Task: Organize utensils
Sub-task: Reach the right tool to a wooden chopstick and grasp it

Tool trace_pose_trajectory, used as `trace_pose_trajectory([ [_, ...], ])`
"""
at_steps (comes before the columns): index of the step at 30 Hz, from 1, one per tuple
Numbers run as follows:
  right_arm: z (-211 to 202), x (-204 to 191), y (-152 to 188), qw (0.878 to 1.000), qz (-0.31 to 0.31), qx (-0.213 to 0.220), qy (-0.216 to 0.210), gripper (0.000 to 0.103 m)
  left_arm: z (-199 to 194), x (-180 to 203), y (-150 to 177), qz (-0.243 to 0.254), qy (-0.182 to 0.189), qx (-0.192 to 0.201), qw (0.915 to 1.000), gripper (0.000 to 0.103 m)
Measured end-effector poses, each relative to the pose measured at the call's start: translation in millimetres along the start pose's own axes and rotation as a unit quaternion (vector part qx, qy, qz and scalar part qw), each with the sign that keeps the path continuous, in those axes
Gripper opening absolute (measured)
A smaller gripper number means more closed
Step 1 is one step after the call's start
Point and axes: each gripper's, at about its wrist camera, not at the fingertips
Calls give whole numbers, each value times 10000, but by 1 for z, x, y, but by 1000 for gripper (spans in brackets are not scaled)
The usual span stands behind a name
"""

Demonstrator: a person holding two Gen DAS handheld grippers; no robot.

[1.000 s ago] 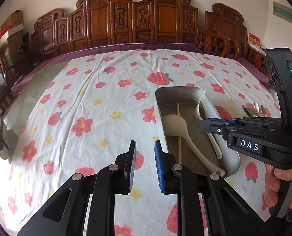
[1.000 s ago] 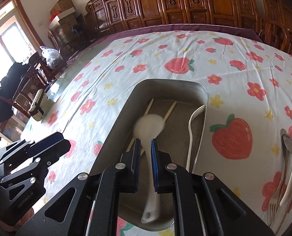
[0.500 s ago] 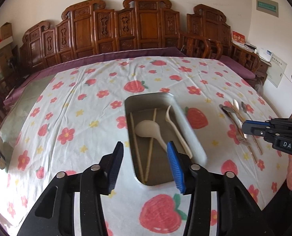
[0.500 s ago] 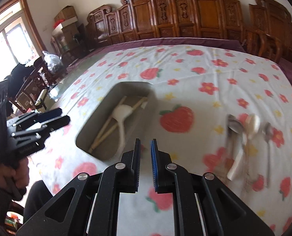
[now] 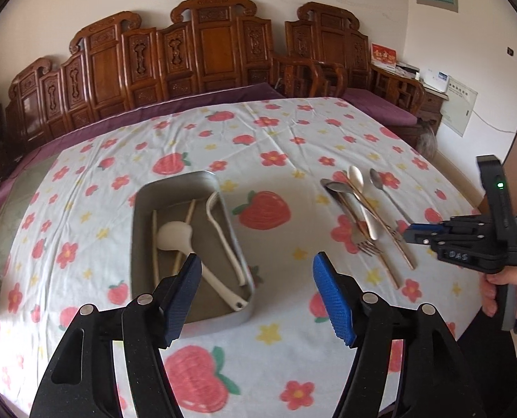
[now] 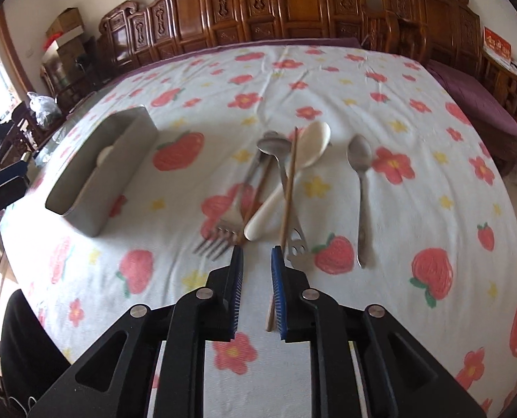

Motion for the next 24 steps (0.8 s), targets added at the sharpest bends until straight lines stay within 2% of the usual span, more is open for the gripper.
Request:
trace_pose_trajectory([
  [11,29,3,1,9992,-84,-240,295,19,11,38,11,129,123,-219,9996,64],
  [19,32,4,0,9985,-132,-353,408,19,16,54,18,148,195,-353,9991,64],
  [20,32,5,0,9983,-139,-369,420,15,16,56,19,180,192,-360,9990,64],
  [21,31,6,1,9981,-138,-398,442,6,17,58,20,197,194,-369,9989,64],
  [24,27,11,2,9982,-57,-403,437,6,18,61,22,209,196,-413,9987,64],
])
Point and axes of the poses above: each gripper's, at about its wrist camera, not at the fingertips, and z roughly the way its jaws point, x to its right, y to its underside, and after that the axes turned 10 degrees about x, right-handed
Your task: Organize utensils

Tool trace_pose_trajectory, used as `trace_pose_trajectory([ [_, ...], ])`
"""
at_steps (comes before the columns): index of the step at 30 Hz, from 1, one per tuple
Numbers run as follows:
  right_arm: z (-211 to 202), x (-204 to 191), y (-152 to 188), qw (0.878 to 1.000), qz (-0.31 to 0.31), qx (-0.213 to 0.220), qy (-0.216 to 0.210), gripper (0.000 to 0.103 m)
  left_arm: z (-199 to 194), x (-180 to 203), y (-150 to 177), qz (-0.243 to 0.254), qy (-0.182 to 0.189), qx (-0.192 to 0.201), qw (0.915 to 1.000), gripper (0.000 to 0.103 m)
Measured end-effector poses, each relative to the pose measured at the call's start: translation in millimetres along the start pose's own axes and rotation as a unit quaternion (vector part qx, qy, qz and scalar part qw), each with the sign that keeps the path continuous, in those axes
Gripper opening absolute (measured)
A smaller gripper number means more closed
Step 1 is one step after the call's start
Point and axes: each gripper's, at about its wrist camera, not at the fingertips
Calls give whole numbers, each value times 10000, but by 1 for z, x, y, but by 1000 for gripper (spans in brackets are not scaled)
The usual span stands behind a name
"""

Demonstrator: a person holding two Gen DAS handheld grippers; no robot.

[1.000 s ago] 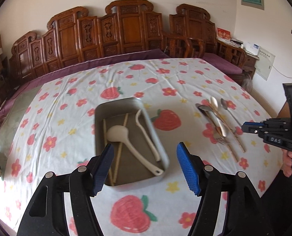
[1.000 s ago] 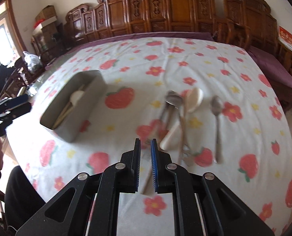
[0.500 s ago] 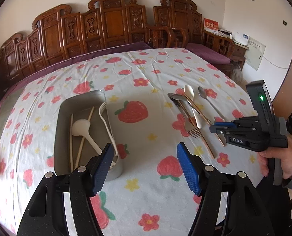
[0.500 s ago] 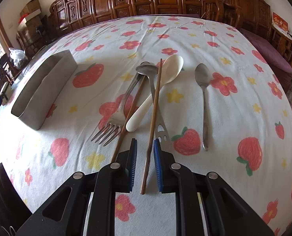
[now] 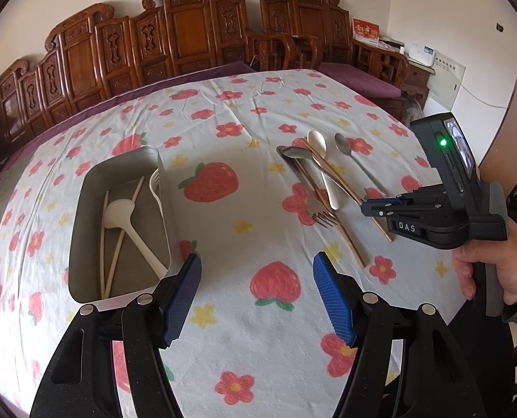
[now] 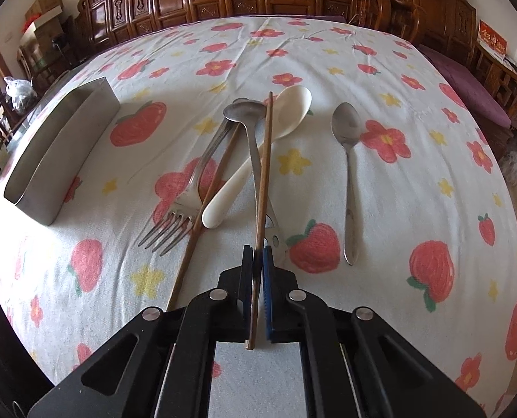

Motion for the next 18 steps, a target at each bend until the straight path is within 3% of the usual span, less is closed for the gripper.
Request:
trace_pose_trajectory([
  [18,-60,25,16,9995,-144,232,-147,6,31,33,-3,16,154,-305,9994,64],
])
Point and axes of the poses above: each gripper's, at about its wrist camera, not at the fingertips, and z roughly the way its jaws point, x to its right, y to its underside, and after that the axes turned 10 degrees about x, right-handed
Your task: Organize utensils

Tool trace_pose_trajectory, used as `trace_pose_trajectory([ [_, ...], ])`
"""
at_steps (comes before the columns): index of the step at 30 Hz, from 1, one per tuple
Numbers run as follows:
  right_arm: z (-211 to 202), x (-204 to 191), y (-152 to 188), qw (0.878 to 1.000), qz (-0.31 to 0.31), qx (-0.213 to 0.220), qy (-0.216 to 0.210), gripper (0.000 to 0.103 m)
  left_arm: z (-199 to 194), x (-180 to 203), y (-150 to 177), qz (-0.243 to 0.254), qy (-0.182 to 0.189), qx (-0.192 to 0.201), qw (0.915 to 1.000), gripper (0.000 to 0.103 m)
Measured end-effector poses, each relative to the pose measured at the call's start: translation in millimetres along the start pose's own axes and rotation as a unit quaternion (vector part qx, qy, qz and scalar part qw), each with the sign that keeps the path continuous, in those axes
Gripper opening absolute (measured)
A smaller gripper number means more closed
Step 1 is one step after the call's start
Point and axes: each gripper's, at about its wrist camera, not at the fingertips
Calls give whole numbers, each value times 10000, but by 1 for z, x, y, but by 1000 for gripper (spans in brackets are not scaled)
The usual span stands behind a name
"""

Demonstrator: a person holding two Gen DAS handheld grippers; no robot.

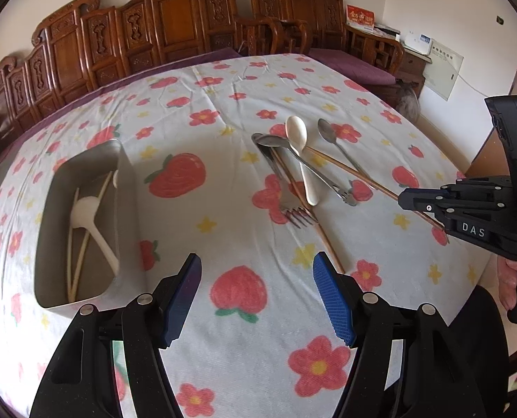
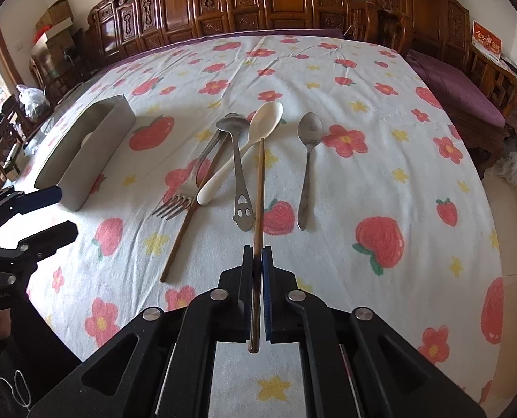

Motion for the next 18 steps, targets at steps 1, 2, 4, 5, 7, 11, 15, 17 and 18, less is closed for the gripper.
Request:
trace_pose_trajectory([
  [1,1,0,1,9999,-97,-17,64,6,3,3,0,0,4,-39,10000,64],
  [2,4,1,3,9999,-133,-65,87,6,7,6,-1,-3,25,-68,10000,64],
  [4,11,7,9,9999,-45,-163,32,6,14,11,-3,-3,30,-116,9999,64],
  [5,16,9,12,9997,-41,-238,39,6,18,14,-4,-12,35,-152,9999,63],
  [7,23,13,18,9993,-36,-362,27,6,24,20,-5,-12,59,-191,9998,61],
  [11,28,16,22,9991,-67,-412,-36,6,36,31,-6,-84,148,-301,9994,56],
  [15,29,18,22,9991,-103,-401,-75,7,46,41,-1,-102,243,-419,9988,44],
  [17,29,19,22,9991,-124,-388,-63,7,47,46,0,-104,276,-431,9986,39],
  [18,30,19,21,9991,-140,-390,-59,7,48,48,0,-103,306,-429,9986,37],
])
Point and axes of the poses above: each gripper's, at about its wrist camera, not at the fingertips, and z roughly the way its jaws point, x to its right, y to its underside, and after that the axes turned 10 degrees about x, right-handed
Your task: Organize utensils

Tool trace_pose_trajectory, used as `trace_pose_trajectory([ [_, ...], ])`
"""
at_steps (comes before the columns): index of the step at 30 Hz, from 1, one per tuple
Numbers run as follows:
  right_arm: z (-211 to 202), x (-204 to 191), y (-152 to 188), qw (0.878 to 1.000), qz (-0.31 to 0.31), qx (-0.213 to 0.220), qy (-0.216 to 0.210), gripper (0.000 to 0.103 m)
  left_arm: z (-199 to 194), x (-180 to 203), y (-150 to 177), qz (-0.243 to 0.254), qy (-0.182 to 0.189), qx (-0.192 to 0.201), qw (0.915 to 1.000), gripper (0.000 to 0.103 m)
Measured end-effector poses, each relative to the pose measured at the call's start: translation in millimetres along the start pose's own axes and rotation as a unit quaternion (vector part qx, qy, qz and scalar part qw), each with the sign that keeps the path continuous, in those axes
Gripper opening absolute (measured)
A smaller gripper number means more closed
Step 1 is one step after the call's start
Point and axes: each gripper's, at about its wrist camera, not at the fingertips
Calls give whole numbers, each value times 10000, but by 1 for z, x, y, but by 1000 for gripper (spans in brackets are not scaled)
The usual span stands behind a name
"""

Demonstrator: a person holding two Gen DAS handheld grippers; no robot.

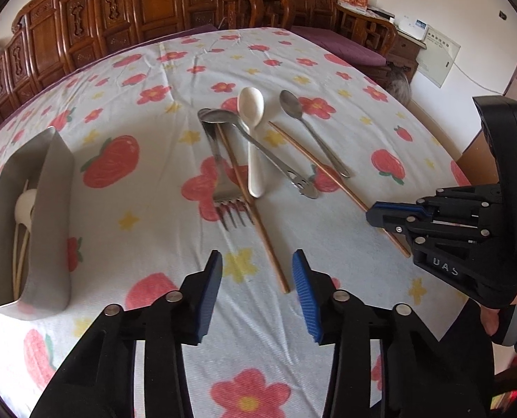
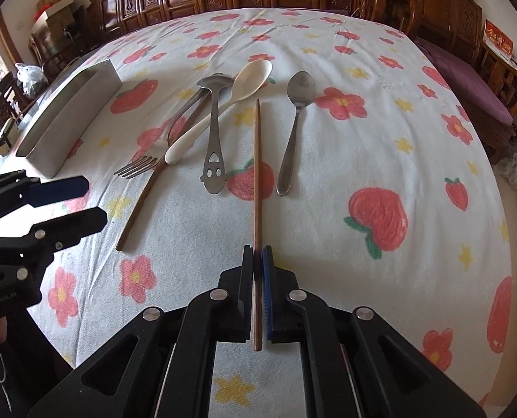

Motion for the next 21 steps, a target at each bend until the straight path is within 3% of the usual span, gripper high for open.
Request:
trace_pose_trajectory([
  [6,2,1,-3,9999,-120,44,52,7,15,14,-2,92,1,-133,9999,22],
  [14,4,1,-4,9998,-125,93,93,10,37,16,-6,-51,-304,-462,9985,20],
  [16,4,0,-4,9998,-121,105,88,13,39,17,-7,4,-386,-457,9982,12],
  [21,4,-3,-4,9998,-146,127,98,29,42,19,-11,125,-555,-519,9970,6],
])
Point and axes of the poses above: each gripper's, at about its wrist camera, not at the fingertips, and z roughly the way its jaws point, x to its right, y to its underside, and after that the axes turned 10 degrees about x, right-handed
